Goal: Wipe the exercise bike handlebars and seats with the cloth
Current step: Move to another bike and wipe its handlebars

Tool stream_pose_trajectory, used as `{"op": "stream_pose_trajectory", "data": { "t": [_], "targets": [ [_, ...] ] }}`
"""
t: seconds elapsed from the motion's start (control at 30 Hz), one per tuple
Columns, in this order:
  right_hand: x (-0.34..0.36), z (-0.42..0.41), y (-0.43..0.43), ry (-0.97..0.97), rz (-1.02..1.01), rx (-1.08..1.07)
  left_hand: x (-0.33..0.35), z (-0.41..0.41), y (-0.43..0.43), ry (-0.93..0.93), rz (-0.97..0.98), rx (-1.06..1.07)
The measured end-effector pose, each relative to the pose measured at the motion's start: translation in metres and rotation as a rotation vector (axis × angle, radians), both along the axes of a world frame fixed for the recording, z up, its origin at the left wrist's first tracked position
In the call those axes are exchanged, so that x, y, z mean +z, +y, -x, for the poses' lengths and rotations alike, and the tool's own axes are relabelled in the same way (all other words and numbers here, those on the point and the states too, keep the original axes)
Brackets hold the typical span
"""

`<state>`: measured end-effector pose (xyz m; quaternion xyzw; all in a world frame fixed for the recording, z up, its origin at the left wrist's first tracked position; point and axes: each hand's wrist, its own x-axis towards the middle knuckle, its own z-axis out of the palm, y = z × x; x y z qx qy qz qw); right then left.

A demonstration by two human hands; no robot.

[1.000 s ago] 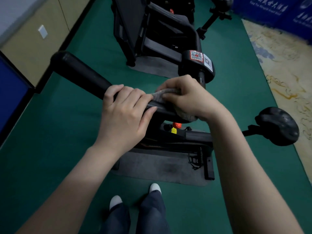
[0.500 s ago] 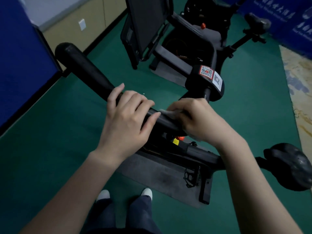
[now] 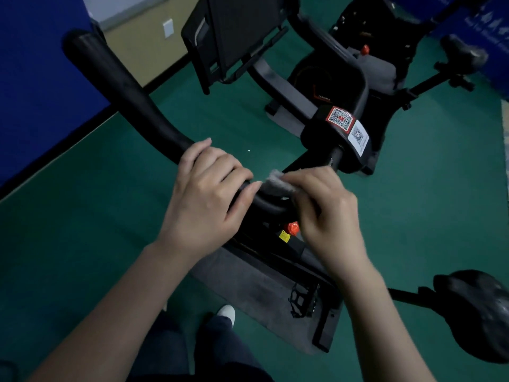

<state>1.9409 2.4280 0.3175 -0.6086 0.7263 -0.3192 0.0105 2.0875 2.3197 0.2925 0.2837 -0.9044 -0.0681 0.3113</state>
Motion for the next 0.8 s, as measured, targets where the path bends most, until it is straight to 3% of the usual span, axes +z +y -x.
{"op": "stream_pose_trajectory", "data": {
  "t": [0.27,0.4,0.8],
  "targets": [
    [-0.033,0.007,0.005,-0.059,0.379,-0.198,-0.002,0.002,0.000,0.020,0.027,0.020],
    [-0.048,0.002,0.014,-0.086,0.430,-0.155,-0.002,0.004,0.001,0.023,0.026,0.033],
    [-0.055,0.023,-0.003,-0.359,0.610,-0.405,-0.003,0.006,0.004,0.023,0.040,0.069]
  ]
}}
